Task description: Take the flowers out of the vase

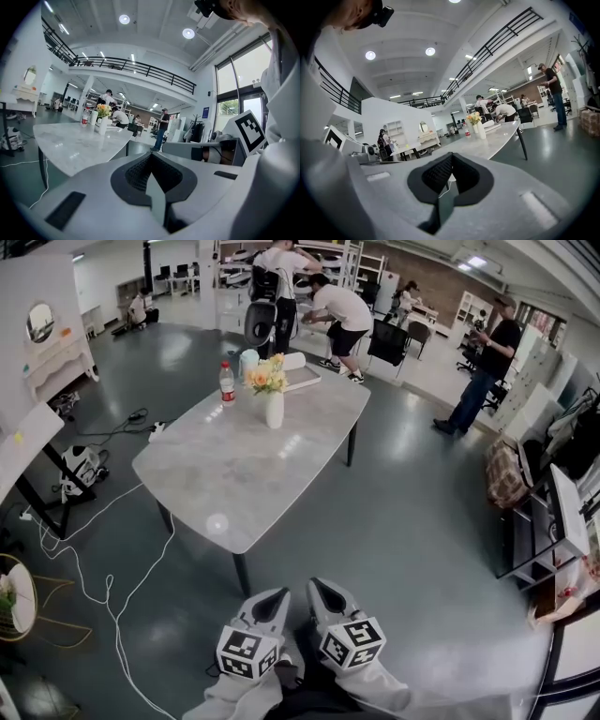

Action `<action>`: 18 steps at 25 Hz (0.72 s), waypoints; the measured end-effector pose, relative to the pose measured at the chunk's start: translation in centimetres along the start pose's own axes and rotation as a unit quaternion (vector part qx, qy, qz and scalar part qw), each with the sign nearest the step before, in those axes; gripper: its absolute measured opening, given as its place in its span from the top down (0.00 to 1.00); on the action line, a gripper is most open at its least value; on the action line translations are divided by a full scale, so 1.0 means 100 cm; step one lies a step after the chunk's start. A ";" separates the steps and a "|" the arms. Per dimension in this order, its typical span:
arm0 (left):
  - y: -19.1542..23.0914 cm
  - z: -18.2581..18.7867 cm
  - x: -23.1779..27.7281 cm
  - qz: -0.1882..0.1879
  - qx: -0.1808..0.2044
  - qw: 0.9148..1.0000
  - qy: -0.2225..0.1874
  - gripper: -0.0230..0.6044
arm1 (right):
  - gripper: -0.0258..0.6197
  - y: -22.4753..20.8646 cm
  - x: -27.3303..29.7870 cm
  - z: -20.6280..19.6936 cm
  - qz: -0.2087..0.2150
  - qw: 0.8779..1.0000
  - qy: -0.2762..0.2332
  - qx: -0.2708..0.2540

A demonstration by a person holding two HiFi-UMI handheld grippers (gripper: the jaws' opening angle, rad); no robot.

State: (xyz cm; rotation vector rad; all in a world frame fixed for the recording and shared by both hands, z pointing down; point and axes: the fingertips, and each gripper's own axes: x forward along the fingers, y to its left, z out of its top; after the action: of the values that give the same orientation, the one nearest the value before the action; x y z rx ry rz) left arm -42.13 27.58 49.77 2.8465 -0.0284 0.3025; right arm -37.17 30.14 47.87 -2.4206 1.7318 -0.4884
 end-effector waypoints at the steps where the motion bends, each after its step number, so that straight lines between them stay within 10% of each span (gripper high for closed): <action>1: 0.000 -0.001 0.003 0.000 -0.001 1.000 0.001 0.96 | 0.96 -0.003 0.001 -0.001 -0.001 1.000 0.002 0.001; 18: 0.041 0.037 0.102 0.016 -0.004 1.000 -0.005 0.96 | 0.96 -0.073 0.079 0.043 0.018 1.000 0.003 -0.011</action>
State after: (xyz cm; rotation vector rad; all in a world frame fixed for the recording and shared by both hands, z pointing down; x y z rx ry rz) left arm -31.61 22.72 49.57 2.8425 -0.0775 0.2934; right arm -26.87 24.81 47.43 -2.4003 1.7897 -0.4748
